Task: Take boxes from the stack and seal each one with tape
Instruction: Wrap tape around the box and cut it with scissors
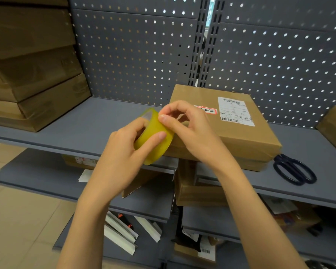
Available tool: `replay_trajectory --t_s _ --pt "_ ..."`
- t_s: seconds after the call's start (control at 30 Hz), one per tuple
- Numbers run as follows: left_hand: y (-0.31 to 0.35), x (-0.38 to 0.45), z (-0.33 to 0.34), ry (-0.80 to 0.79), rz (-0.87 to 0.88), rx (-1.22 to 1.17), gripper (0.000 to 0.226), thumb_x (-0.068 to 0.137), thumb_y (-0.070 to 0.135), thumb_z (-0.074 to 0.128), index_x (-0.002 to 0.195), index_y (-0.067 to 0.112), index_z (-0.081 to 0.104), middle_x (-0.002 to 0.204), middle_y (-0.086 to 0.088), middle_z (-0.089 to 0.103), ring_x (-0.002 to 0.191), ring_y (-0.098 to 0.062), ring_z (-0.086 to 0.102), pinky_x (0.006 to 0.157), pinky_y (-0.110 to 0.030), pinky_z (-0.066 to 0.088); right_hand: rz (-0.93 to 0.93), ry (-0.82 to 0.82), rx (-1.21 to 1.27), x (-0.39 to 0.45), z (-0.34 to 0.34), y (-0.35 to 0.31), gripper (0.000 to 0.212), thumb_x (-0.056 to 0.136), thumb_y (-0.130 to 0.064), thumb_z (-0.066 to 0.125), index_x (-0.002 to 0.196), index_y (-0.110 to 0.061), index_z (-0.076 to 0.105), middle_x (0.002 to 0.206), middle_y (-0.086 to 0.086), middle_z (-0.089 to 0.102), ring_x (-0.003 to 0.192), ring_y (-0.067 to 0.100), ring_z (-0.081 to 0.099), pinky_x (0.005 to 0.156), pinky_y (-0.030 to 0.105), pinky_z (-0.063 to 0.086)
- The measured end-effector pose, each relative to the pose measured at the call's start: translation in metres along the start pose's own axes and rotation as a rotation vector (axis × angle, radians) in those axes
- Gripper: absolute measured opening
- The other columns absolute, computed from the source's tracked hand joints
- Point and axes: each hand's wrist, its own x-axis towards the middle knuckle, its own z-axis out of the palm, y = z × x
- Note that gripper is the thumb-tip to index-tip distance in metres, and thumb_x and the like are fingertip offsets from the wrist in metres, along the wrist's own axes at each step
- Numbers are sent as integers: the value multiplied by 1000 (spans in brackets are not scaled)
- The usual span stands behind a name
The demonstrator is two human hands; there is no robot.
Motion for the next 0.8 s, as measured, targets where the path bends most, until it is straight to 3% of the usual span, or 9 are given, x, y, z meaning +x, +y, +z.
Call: replay_trajectory --t_s 0.13,0.23,0.33,0.6,0.7,0.8 --pt "4 -6 -3 45 39 7 20 89 41 52 84 22 56 74 11 55 61 -2 49 54 -10 36 -34 -44 10 1 -1 -4 9 89 -27 57 89 -36 56 97 -13 48 91 -1 44 81 17 34" --pt "12 -11 -6 90 59 -11 8 91 36 53 84 33 51 71 25 55 63 3 51 55 -6 36 -42 -98 99 4 0 -9 9 91 -25 56 91 -33 57 102 -6 52 89 7 45 81 26 39" --pt "18 -19 -9 129 69 2 10 91 34 54 82 33 50 70 24 54 61 2 50 54 -6 35 -48 -147 197 6 3 -13 8 90 -20 58 91 -28 59 100 0 55 88 9 47 80 32 41" --pt "23 -49 -8 80 -20 22 8 91 38 55 88 31 54 75 17 59 65 -1 56 57 -8 40 -51 -321 196 -6 -3 -17 8 88 -19 58 87 -27 59 92 -6 54 84 1 52 75 21 43" --pt "28 -57 -2 -25 -174 -338 16 92 27 54 103 17 57 86 0 71 76 -13 70 64 -22 54 -26 -251 95 -14 1 -16 4 90 -24 55 90 -25 59 91 -9 58 83 5 56 72 23 47" --pt "32 -57 7 15 -226 -419 18 91 24 52 103 11 57 79 -9 72 71 -19 71 62 -27 56 -86 -84 -98 -23 1 -17 4 93 -17 56 91 -18 60 90 -7 59 85 4 54 76 15 41"
